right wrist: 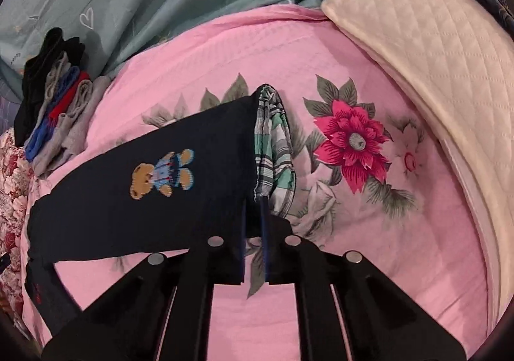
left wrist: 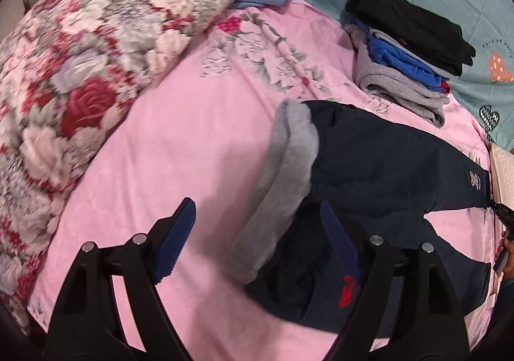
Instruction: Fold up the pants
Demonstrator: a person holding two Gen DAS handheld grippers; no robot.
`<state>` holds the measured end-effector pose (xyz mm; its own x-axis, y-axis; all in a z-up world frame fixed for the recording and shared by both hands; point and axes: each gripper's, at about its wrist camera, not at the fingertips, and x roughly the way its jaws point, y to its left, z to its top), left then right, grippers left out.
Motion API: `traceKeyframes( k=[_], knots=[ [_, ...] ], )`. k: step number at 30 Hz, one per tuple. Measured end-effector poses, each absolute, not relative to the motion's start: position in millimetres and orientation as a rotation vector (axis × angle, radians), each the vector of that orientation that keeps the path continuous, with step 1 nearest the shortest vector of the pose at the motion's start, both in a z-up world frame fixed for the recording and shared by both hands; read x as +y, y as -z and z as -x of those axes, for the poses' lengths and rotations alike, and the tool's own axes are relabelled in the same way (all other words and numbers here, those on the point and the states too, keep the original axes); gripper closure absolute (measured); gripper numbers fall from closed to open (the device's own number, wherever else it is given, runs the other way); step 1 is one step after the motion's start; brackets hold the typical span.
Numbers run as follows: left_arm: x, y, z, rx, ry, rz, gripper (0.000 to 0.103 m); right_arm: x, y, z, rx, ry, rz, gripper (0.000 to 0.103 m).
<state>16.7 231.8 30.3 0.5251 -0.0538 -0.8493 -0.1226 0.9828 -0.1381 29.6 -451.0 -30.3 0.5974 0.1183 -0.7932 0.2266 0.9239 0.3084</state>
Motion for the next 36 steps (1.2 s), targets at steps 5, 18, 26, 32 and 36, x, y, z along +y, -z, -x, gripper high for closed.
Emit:
traceKeyframes(
  k=[5, 18, 26, 32, 36],
  knots=[
    [205, -32, -55, 1.025, 0.023, 0.174, 0.021, -485, -16, 1, 0.824, 0.13, -0.456, 0.102],
    [205, 5, -130, 1.094, 0.107, 0.284, 0.019, -445, 14, 19, 0.92, 0.127, -0.34, 0.052],
    [212, 26, -162, 1.102, 0.129, 0.373, 0.019, -395, -2, 12, 0.896, -0.008, -0.353, 0.044],
    [222, 30, -164, 1.085, 0.239, 0.44, 0.081, -372, 0, 10, 0.908, -0.055, -0.341, 0.043],
    [234, 25, -157, 1.051, 0.208, 0.471, 0.098, -368, 2, 6, 0.91, -0.042, -0.33, 0.043]
  ],
)
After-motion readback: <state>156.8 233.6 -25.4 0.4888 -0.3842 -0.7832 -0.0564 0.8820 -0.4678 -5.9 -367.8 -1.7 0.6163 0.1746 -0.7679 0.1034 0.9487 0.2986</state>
